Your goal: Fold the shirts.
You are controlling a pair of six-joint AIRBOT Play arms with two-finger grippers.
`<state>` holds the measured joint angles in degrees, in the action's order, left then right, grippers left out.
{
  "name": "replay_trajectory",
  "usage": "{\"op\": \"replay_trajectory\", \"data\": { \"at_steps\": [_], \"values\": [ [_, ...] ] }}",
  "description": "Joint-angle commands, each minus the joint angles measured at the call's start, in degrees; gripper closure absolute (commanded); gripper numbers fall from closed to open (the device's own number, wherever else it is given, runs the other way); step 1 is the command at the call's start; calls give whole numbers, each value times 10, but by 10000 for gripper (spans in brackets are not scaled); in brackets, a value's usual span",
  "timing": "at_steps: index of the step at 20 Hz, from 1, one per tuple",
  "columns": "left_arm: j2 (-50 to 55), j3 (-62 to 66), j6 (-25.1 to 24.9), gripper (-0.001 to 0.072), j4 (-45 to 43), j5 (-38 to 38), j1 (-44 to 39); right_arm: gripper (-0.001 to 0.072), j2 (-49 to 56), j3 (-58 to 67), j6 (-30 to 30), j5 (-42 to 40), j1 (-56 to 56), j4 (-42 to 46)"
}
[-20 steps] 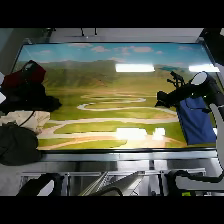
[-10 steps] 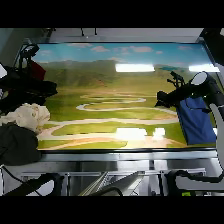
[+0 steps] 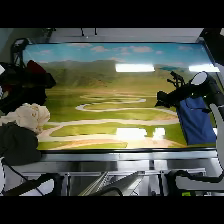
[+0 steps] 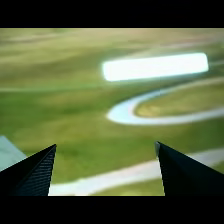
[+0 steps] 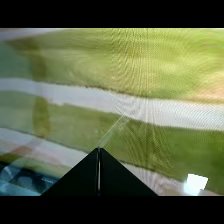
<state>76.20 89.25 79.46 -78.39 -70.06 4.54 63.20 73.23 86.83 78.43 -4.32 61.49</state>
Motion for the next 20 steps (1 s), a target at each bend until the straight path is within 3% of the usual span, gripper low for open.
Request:
{"op": "replay_trajectory", "data": {
  "at_steps": [1, 3, 10, 16, 20],
  "values": [
    [76, 56, 0, 15, -84, 118, 62, 694, 0, 1, 0, 0, 1, 0],
    [156, 118, -1, 15, -119, 165, 102, 695, 0, 0, 0, 0, 1, 0],
    [439, 294, 0, 16, -116, 273, 177, 695, 0, 0, 0, 0, 1, 0],
    [525, 273, 1, 16, -115, 466, 182, 694, 0, 0, 0, 0, 1, 0],
    [548, 274, 1, 18, -94, 547, 172, 695, 0, 1, 0, 0, 1, 0]
  ]
}}
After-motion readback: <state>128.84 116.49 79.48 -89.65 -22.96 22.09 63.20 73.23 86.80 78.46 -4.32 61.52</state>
